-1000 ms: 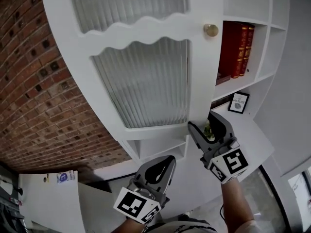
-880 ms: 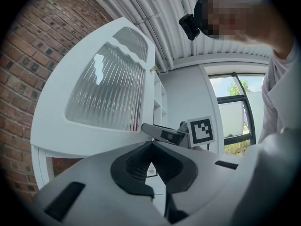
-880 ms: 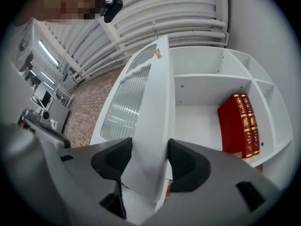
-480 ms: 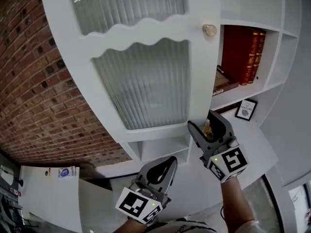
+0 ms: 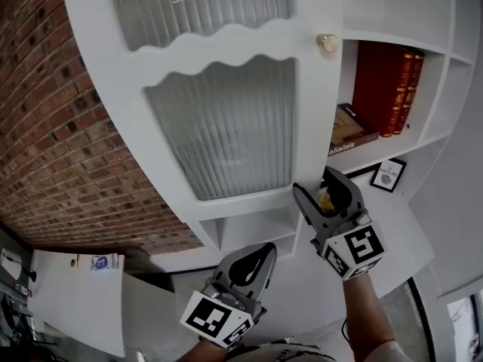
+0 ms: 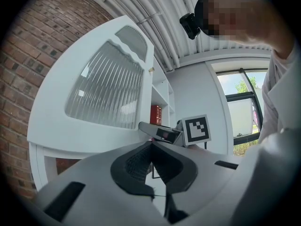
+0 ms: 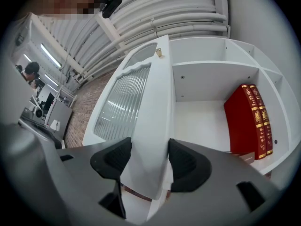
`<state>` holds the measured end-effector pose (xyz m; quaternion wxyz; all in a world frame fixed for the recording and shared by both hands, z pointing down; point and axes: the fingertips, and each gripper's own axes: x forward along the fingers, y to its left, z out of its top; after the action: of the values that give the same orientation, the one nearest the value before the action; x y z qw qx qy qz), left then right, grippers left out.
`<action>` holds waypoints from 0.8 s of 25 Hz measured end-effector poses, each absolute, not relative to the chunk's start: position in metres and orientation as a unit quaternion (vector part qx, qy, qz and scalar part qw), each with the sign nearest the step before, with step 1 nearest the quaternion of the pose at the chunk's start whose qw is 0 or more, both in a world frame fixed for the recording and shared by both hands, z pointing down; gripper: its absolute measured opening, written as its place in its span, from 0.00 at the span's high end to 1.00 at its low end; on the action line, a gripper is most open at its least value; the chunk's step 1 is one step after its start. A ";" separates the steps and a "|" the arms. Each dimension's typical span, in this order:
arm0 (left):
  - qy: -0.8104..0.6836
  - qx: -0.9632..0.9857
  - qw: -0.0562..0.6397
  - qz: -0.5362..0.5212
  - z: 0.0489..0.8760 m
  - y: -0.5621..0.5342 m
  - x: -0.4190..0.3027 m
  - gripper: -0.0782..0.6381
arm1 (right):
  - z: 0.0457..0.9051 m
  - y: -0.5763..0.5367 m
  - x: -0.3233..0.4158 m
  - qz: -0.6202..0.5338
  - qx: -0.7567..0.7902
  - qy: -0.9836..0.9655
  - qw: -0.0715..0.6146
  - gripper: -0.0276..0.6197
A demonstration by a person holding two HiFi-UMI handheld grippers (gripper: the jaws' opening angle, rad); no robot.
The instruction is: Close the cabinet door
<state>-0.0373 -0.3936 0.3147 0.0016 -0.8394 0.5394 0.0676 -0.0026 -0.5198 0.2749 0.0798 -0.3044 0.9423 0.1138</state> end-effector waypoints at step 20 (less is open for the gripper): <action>0.563 -0.824 -0.004 0.066 0.319 -0.394 -0.052 0.88 | 0.275 -0.539 -0.014 0.111 -0.307 0.941 0.092 0.57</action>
<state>-0.0525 -0.3944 0.3190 -0.0036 -0.8242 0.5625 0.0657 -0.0141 -0.5395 0.2751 0.0918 -0.3071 0.9407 0.1113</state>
